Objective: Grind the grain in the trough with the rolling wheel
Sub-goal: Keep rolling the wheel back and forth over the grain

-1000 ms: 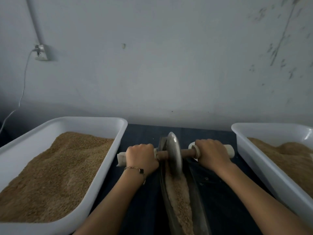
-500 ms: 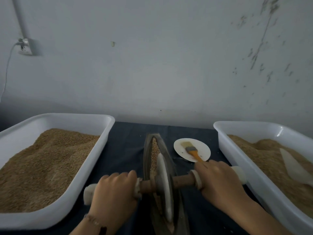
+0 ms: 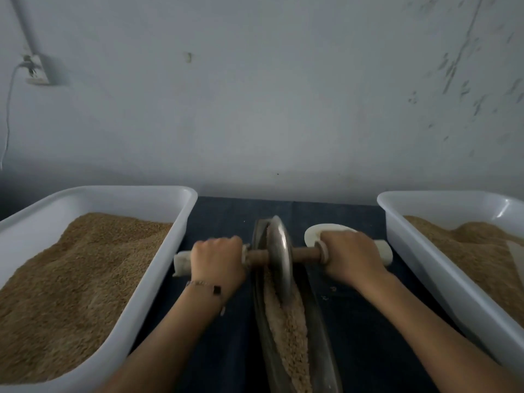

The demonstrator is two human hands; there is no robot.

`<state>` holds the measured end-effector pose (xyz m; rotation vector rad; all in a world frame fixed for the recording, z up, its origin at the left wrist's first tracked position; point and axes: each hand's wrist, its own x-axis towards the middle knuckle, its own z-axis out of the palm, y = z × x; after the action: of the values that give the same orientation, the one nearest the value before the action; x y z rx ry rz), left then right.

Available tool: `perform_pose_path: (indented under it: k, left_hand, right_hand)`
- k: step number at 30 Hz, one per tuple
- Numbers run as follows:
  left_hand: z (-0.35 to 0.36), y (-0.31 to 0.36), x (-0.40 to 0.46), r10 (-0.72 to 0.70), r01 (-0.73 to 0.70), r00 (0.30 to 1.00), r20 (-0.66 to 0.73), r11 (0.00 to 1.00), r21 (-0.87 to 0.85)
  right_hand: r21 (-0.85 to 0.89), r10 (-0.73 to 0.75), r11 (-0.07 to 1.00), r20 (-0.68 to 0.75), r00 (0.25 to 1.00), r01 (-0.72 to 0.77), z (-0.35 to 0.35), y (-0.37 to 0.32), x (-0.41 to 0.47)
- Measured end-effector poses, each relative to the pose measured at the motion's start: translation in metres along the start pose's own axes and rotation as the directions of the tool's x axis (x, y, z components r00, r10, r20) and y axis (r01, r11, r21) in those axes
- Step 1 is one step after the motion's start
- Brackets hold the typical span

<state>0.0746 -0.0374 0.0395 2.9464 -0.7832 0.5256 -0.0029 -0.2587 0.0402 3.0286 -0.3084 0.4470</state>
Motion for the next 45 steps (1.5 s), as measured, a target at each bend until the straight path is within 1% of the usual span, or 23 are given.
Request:
perform_pose_path:
  k: [3,4,9,12,15,18,20,23,25,28,32,34,36,38,39,42,45]
  left_hand:
    - [0.008,0.0,0.017,-0.066,0.066,0.997,-0.029,0.998,0.002]
    - [0.009,0.0,0.02,-0.074,0.074,0.997,-0.03,0.997,0.008]
    - [0.005,0.003,0.008,-0.028,0.032,0.998,-0.062,0.997,0.067]
    - [-0.003,0.006,-0.009,0.031,-0.026,0.998,-0.046,0.994,0.103]
    - [-0.017,0.007,-0.035,0.086,-0.087,0.996,0.012,0.992,0.088]
    - [-0.033,0.007,-0.066,0.122,-0.127,0.991,0.059,0.989,0.08]
    - [-0.044,0.007,-0.081,0.131,-0.137,0.988,0.078,0.988,0.074]
    - [-0.058,0.009,-0.091,0.141,-0.146,0.988,0.062,0.984,0.103]
    - [-0.059,0.011,-0.09,0.145,-0.15,0.988,0.046,0.979,0.135]
    - [-0.05,0.013,-0.08,0.149,-0.159,0.986,0.07,0.976,0.151]
    - [-0.025,0.01,-0.05,0.131,-0.134,0.991,0.027,0.977,0.167]
    - [-0.012,0.006,-0.032,0.089,-0.091,0.996,0.021,0.988,0.122]
    - [0.0,-0.003,-0.017,0.008,-0.009,0.999,0.053,1.0,0.02]
    - [0.013,-0.012,-0.007,-0.076,0.084,0.994,0.082,0.991,-0.103]
    - [0.019,-0.015,-0.004,-0.107,0.116,0.992,0.071,0.984,-0.137]
    - [0.031,-0.018,0.003,-0.151,0.151,0.988,0.016,0.977,-0.153]
    - [0.03,-0.017,0.006,-0.129,0.13,0.992,0.019,0.979,-0.158]
  right_hand:
    - [-0.078,-0.048,0.996,-0.031,0.998,0.045,0.005,0.002,0.028]
    - [-0.08,-0.051,0.996,-0.035,0.998,0.048,0.007,0.002,0.031]
    - [-0.024,-0.028,0.999,-0.128,0.991,0.025,0.011,0.003,0.002]
    - [-0.005,-0.03,1.0,-0.095,0.995,0.03,0.007,0.002,-0.025]
    - [-0.003,-0.046,0.999,-0.064,0.997,0.046,-0.004,0.003,-0.057]
    - [-0.035,-0.045,0.998,-0.023,0.999,0.045,-0.015,0.005,-0.089]
    - [-0.052,-0.042,0.998,-0.022,0.999,0.041,-0.024,0.008,-0.105]
    - [-0.013,-0.015,1.0,0.009,1.0,0.015,-0.035,0.01,-0.12]
    - [-0.012,-0.002,1.0,0.033,0.999,0.003,-0.035,0.01,-0.124]
    - [0.001,0.025,1.0,0.058,0.998,-0.025,-0.024,0.01,-0.119]
    - [0.077,0.046,0.996,0.02,0.999,-0.047,-0.006,0.007,-0.091]
    - [0.012,0.017,1.0,-0.052,0.999,-0.017,0.0,0.005,-0.067]
    - [-0.098,-0.042,0.995,-0.133,0.99,0.029,0.001,0.002,-0.037]
    - [-0.15,-0.102,0.986,-0.191,0.976,0.073,-0.002,-0.003,-0.009]
    - [-0.161,-0.124,0.983,-0.209,0.97,0.091,-0.002,-0.005,0.003]
    - [-0.203,-0.152,0.973,-0.223,0.963,0.107,-0.001,-0.008,0.022]
    - [-0.196,-0.15,0.975,-0.255,0.955,0.1,0.001,-0.008,0.019]
